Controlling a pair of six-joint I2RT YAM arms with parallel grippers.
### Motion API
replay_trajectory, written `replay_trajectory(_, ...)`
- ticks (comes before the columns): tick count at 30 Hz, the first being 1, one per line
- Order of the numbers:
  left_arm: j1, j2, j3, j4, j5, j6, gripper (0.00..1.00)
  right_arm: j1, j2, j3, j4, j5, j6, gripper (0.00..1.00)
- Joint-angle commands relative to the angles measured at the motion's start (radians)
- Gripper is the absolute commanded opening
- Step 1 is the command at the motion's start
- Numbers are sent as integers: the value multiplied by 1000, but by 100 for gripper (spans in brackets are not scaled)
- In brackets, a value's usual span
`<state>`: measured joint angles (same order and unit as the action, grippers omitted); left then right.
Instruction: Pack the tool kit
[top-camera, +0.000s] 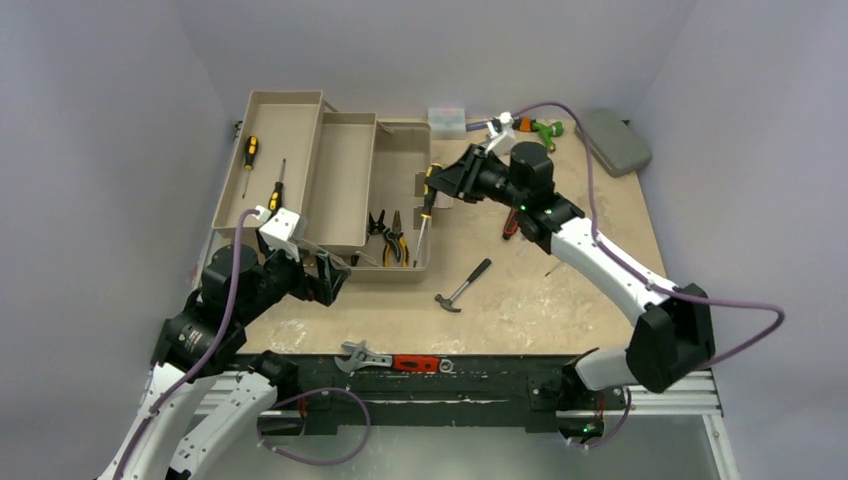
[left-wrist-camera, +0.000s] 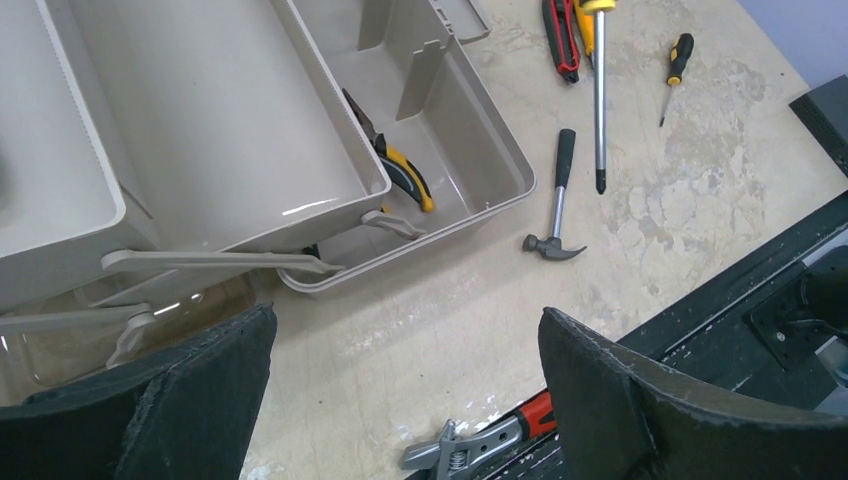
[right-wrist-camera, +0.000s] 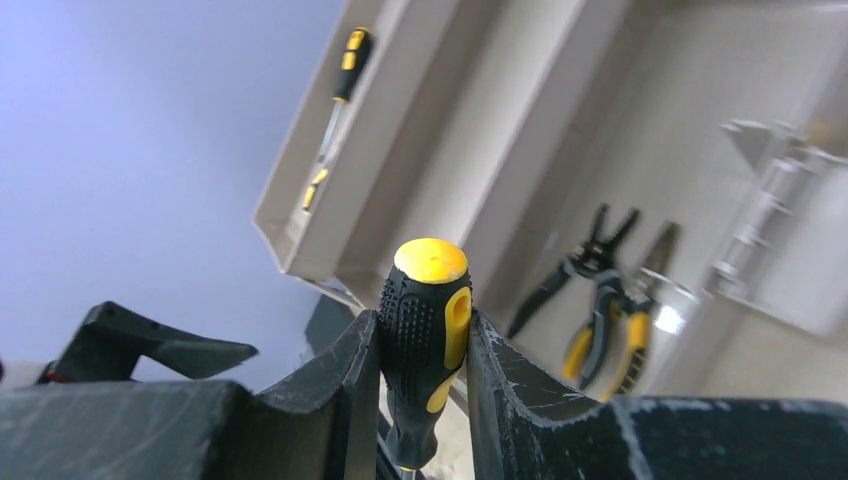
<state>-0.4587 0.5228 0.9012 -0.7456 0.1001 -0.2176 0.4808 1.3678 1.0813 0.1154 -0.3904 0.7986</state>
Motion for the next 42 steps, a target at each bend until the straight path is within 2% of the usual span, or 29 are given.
replay_trajectory(1,1,23,7,15,21,-10,100,73,94,170,101,-40,-19,0)
replay_trajectory(6,2,27,13,0,-10,0,100,112,255,310,192,-61,26,0)
replay_trajectory(10,2,-2,9,0,-32,7,100,121,381,445,199,-70,39,0)
replay_trajectory(18,2,-18,3,3,-51,15,100,138,646,726,151,-77,62,0)
replay_trajectory(27,1,-11,3,2,-57,17,100,170,809,909,106,-44,83,0)
replay_trajectory(30,2,-7,2,2,-57,18,100,180,819,955,-4,9,18,36)
replay_trajectory(31,1,-3,1,4,-53,20,100,182,810,961,-34,24,0,43)
replay_trajectory(37,2,25,2,0,-28,23,100,181,715,944,-151,71,-111,64)
replay_trajectory(42,1,54,-15,32,35,23,100,178,560,812,-204,135,-180,65)
